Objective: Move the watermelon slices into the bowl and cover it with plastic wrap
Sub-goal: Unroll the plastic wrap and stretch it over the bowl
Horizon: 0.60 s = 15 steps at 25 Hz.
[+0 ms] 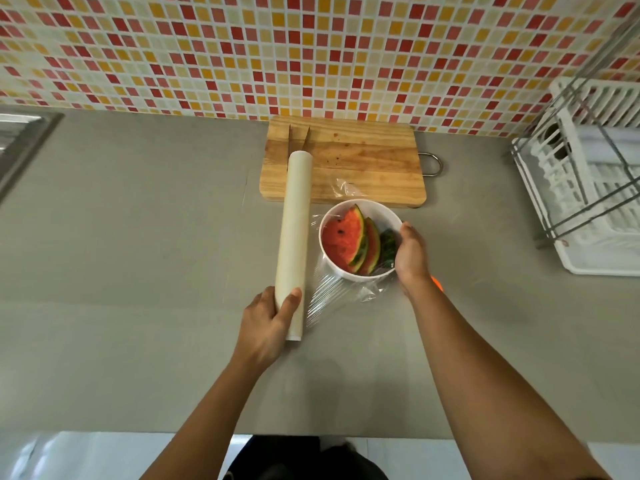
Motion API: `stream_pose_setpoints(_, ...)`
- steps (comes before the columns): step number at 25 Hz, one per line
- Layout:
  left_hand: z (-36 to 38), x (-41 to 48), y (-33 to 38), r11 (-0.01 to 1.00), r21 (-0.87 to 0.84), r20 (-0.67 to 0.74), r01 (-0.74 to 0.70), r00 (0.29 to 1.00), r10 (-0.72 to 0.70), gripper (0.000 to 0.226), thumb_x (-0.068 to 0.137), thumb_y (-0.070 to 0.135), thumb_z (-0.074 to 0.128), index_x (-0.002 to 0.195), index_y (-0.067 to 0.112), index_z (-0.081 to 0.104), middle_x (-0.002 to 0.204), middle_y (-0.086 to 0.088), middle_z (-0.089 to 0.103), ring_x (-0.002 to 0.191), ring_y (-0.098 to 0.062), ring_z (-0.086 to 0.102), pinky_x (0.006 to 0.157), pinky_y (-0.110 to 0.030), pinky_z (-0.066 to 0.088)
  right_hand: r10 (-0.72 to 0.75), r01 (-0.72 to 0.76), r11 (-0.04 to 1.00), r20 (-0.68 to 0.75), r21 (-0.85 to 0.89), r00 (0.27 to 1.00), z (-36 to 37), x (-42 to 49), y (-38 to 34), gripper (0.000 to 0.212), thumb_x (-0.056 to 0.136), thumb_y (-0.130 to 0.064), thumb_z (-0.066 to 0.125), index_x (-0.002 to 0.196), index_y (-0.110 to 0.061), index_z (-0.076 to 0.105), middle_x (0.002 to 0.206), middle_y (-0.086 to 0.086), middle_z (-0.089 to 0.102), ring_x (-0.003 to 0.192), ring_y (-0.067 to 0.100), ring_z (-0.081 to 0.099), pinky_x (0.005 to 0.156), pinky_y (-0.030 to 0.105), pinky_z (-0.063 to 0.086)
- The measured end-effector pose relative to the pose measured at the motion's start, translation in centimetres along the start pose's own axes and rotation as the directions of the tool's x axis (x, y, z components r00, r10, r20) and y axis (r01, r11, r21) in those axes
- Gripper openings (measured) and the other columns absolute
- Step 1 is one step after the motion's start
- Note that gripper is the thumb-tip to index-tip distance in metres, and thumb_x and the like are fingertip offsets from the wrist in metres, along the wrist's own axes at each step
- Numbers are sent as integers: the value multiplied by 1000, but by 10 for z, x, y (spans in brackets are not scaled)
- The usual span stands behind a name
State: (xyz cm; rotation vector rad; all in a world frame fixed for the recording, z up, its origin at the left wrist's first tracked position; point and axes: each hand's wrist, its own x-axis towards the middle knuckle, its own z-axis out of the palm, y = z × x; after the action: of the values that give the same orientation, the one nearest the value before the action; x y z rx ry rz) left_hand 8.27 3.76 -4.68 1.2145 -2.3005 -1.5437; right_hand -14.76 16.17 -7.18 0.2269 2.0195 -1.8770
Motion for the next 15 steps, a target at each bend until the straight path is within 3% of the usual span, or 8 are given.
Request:
stream_pose_setpoints(3,0,4,-3,999,36,-6,-30,1000,30,31,94,44,48,79,18,54,77,1,56,75,-20,52,60,-26,36,32,-33,999,20,21,999,0,-4,-2,38,96,-33,35,112,-10,62,117,15,64,108,24,60,96,36,46)
stream_pose_setpoints(7,-1,2,-7,995,71,-5,-66,998,67,36,95,45,46,88,12,58,84,-8,60,80,-27,55,68,-34,40,159,-171,980,124,99,979,-3,-14,-12,51,98,-44,28,120,-10,58,116,11,65,107,24,60,97,37,47)
stream_pose_setpoints(9,-1,2,-7,993,81,5,-83,997,83,38,95,46,45,89,11,58,84,-8,60,80,-28,55,67,-34,39,133,-147,967,78,206,988,-12,-20,-21,51,98,-46,26,121,-14,57,111,3,63,106,22,58,97,35,45)
stream_pose_setpoints(10,-1,2,-7,994,74,10,-85,996,84,39,95,46,45,88,11,58,83,-8,60,79,-28,55,67,-34,39,73,-70,983,-11,169,997,-20,-21,-25,40,98,-40,32,116,-16,58,107,3,61,107,22,57,97,34,43)
stream_pose_setpoints(11,-2,3,-7,994,69,10,-84,996,84,39,95,47,45,87,11,58,82,-7,60,78,-27,55,66,-34,39,-22,20,1000,-90,-24,996,-32,-24,-28,27,97,-29,40,109,-17,61,104,6,62,106,24,56,95,33,41)
stream_pose_setpoints(12,-3,5,-8,994,66,10,-85,996,84,39,95,47,45,85,11,58,80,-6,60,76,-27,55,65,-34,39,-111,72,943,-103,-324,988,-45,-27,-30,21,92,-19,46,105,-16,62,103,9,63,105,27,56,93,33,41)
stream_pose_setpoints(13,-4,5,-7,994,64,12,-88,996,88,39,95,47,45,83,12,57,77,-5,59,75,-27,54,64,-34,38,-154,78,807,-81,-586,985,-57,-32,-29,24,87,-12,51,107,-13,64,108,13,66,107,29,58,91,32,41)
stream_pose_setpoints(15,-4,5,-7,993,67,22,-97,995,96,39,95,47,45,80,13,55,76,-6,58,74,-28,53,63,-34,36,-119,51,560,-20,-827,993,-75,-45,-27,31,78,-11,61,108,-8,64,112,16,67,108,33,60,84,31,43)
